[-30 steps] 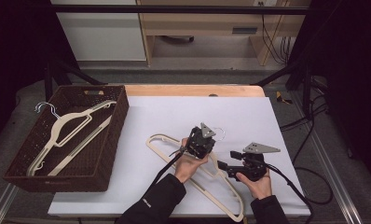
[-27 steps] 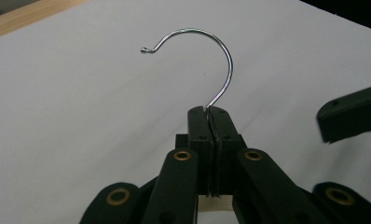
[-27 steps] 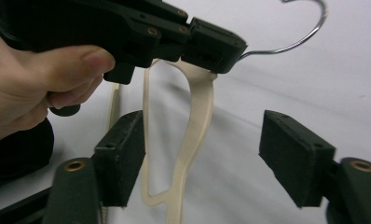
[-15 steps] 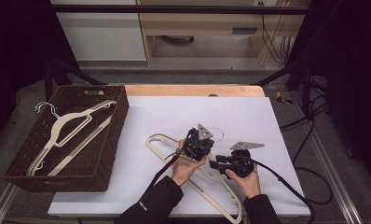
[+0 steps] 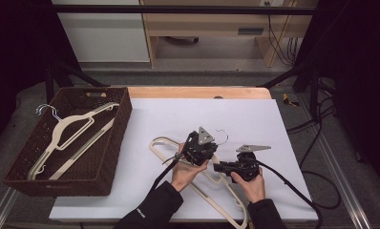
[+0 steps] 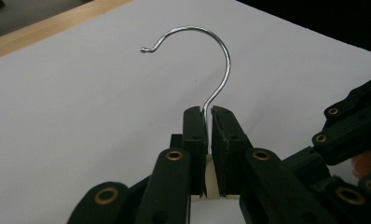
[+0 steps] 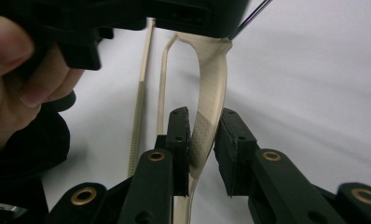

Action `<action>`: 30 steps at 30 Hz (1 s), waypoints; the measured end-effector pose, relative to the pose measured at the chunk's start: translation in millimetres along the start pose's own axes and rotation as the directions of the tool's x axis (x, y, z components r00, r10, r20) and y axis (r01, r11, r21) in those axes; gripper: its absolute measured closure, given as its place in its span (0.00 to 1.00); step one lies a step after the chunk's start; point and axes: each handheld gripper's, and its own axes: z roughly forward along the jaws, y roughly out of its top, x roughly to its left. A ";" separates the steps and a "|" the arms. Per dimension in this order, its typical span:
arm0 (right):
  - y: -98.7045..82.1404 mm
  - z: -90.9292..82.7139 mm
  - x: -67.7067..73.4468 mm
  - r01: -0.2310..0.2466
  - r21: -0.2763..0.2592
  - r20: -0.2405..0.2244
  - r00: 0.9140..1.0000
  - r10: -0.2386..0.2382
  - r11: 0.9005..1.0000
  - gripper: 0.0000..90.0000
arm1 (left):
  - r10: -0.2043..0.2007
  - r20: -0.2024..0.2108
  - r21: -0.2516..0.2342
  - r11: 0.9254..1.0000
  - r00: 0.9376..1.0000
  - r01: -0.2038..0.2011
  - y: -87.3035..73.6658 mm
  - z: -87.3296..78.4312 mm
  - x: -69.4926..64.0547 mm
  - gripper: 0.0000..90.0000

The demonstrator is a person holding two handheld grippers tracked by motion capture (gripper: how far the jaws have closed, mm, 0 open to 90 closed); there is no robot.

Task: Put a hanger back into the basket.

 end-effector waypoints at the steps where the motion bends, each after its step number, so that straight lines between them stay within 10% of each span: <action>1: 0.2 -0.4 0.4 -0.004 -0.002 -0.004 1.000 0.004 1.000 0.85 | 0.002 0.000 -0.002 1.000 1.000 -0.002 -0.1 -4.4 1.8 0.90; 14: 5.4 -11.0 10.5 -0.035 -0.059 -0.069 0.997 0.030 0.998 0.93 | -0.009 0.069 -0.097 0.995 0.998 0.016 -11.9 -77.4 48.8 0.53; 30: 24.5 -33.1 30.5 0.103 -0.083 -0.122 0.986 -0.113 0.991 0.97 | 0.042 0.078 -0.147 0.989 0.996 -0.030 -39.4 -134.1 61.2 0.12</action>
